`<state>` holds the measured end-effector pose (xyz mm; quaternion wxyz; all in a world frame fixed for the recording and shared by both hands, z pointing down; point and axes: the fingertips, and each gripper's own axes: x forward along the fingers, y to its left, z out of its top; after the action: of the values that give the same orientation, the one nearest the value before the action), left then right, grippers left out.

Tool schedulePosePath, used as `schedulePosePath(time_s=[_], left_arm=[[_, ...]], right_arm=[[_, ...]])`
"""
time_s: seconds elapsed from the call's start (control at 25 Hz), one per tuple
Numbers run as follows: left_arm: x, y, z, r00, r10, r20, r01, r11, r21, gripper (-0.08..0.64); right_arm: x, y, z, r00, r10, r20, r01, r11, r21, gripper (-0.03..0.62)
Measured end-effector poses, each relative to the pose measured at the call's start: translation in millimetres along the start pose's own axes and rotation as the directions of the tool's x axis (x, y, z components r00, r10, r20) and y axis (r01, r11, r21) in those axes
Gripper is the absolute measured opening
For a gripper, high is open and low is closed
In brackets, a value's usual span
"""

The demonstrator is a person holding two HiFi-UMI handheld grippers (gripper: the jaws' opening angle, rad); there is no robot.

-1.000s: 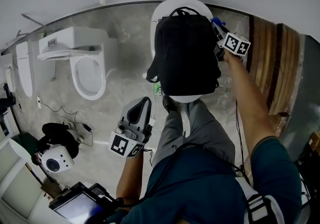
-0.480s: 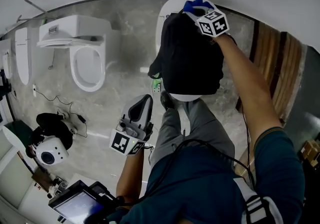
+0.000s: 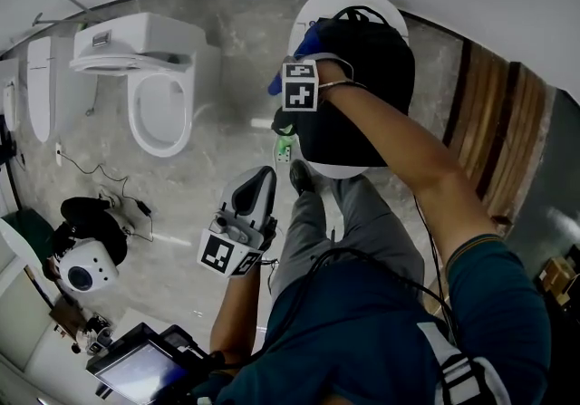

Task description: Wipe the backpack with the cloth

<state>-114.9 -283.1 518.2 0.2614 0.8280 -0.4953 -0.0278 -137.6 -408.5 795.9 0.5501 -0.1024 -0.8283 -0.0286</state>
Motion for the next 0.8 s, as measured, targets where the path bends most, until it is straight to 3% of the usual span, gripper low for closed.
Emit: schedulePosePath(time_s=[0.2, 0.28, 0.36, 0.52, 0.64, 0.68, 0.8], left_arm=[[-7, -1, -3, 1.0, -0.002, -0.001, 0.002, 1.0, 0.0, 0.003], [-10, 1, -4, 1.0, -0.005, -0.001, 0.005, 1.0, 0.003, 0.003], [-13, 2, -4, 1.0, -0.007, -0.001, 0.007, 1.0, 0.005, 0.003], [-18, 3, -8, 1.0, -0.013, -0.013, 0.013, 1.0, 0.008, 0.003], [-20, 1, -8, 1.0, -0.027, -0.012, 0.027, 0.999, 0.016, 0.003], [-21, 1, -6, 0.999, -0.03, -0.01, 0.031, 0.999, 0.021, 0.003], [-24, 3, -1, 0.999, -0.034, -0.006, 0.034, 0.999, 0.035, 0.003]], right_arm=[[26, 88, 7, 0.983, 0.159, -0.088, -0.167, 0.981, -0.095, 0.023], [39, 114, 2, 0.981, 0.134, -0.14, -0.157, 0.973, -0.171, 0.023], [46, 130, 2, 0.982, 0.114, -0.151, -0.141, 0.974, -0.177, 0.023], [41, 172, 21, 0.977, 0.212, -0.007, -0.212, 0.976, 0.047, 0.023], [33, 197, 22, 0.975, 0.178, 0.131, -0.203, 0.957, 0.206, 0.023], [29, 202, 16, 0.973, 0.148, 0.176, -0.195, 0.937, 0.289, 0.023], [12, 205, -25, 0.967, 0.0, 0.256, -0.141, 0.833, 0.535, 0.023]])
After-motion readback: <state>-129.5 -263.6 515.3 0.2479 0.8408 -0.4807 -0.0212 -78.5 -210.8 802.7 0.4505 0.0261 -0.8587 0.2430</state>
